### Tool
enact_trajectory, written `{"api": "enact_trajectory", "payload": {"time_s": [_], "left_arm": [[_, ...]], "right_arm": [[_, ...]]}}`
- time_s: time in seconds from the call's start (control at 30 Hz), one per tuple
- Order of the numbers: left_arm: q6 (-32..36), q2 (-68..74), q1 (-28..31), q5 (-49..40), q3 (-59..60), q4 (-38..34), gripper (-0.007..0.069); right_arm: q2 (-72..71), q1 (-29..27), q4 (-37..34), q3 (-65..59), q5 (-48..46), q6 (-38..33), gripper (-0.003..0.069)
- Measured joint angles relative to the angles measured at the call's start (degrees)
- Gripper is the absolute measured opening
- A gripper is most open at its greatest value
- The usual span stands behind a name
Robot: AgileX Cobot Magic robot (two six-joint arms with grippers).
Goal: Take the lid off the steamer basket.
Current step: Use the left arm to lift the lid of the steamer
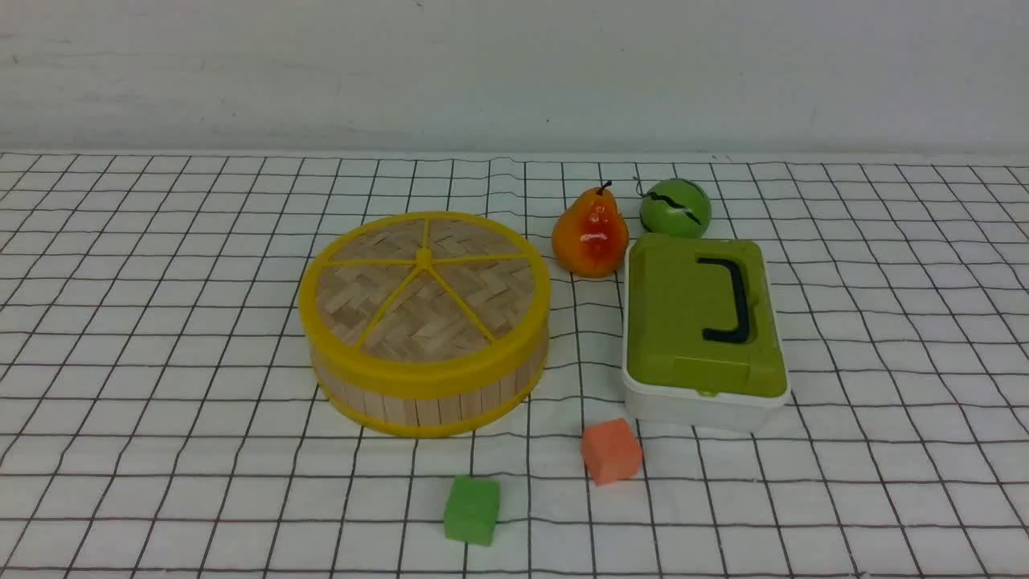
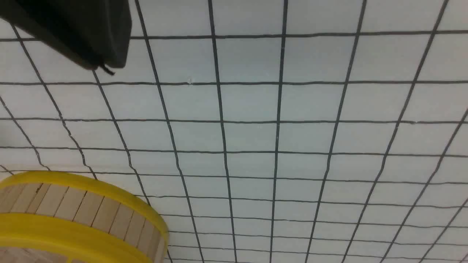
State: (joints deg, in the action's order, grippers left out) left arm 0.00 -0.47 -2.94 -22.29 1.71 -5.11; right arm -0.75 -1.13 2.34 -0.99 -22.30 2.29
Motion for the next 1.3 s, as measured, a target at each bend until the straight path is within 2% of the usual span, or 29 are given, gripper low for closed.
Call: {"api": "enact_trajectory", "payload": {"time_s": [1.3], "left_arm": [[0.00,0.00,0.00,0.69,0.00,0.00,0.0041]], "right_arm": [[0.00,0.00,0.00,0.00,0.00,0.00,0.0239]]}}
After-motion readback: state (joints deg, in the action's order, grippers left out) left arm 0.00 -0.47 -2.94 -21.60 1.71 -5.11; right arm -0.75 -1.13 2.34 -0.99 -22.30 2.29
